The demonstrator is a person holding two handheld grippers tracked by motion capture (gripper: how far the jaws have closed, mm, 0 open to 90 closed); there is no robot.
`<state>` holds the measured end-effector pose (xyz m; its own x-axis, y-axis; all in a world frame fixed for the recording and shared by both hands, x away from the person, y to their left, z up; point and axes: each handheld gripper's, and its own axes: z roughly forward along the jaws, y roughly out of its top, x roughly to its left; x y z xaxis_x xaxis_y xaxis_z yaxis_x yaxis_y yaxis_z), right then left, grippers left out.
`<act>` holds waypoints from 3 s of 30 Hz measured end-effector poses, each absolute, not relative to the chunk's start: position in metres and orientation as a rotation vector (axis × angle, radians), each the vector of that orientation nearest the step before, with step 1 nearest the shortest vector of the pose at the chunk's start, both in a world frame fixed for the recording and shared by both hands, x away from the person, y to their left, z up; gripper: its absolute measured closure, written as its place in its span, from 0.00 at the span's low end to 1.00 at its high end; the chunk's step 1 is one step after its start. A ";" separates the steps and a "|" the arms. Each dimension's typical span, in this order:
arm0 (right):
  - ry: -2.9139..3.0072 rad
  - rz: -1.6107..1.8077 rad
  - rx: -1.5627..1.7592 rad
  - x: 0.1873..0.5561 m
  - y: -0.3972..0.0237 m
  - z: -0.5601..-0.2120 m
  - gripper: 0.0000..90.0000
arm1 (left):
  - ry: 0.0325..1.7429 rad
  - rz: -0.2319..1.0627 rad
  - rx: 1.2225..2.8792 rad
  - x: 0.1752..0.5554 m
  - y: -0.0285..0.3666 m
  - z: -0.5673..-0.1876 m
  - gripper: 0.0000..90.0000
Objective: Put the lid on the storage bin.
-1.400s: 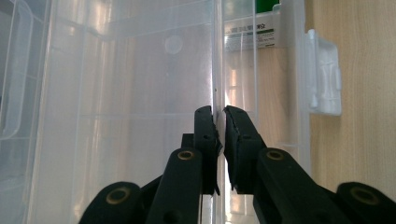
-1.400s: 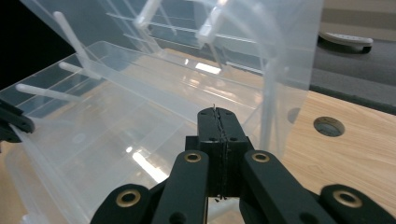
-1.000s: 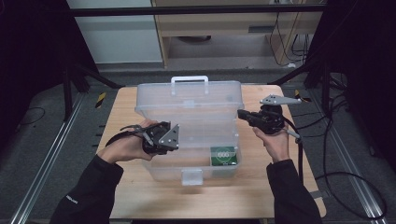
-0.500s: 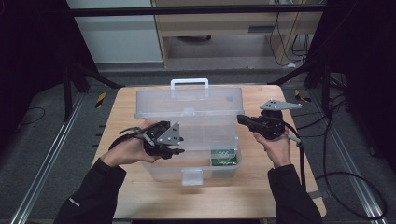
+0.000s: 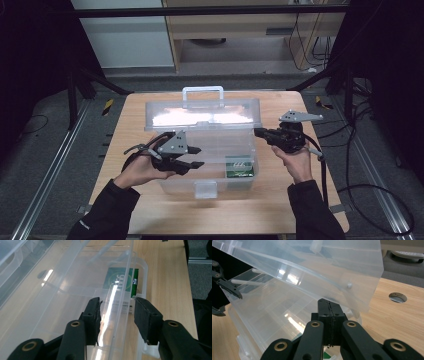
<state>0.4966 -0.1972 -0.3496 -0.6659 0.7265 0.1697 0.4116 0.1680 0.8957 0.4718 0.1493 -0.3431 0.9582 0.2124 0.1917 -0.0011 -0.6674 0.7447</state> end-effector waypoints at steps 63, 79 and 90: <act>2.225 1.376 1.085 0.466 -0.207 -0.373 1.00 | 0.811 0.507 2.006 0.449 0.269 -0.370 1.00; 2.229 1.316 1.120 0.453 -0.216 -0.394 1.00 | 0.900 0.495 2.027 0.451 0.290 -0.393 0.99; 2.140 1.139 1.269 0.456 -0.246 -0.427 0.97 | 1.056 0.543 2.017 0.468 0.313 -0.418 0.90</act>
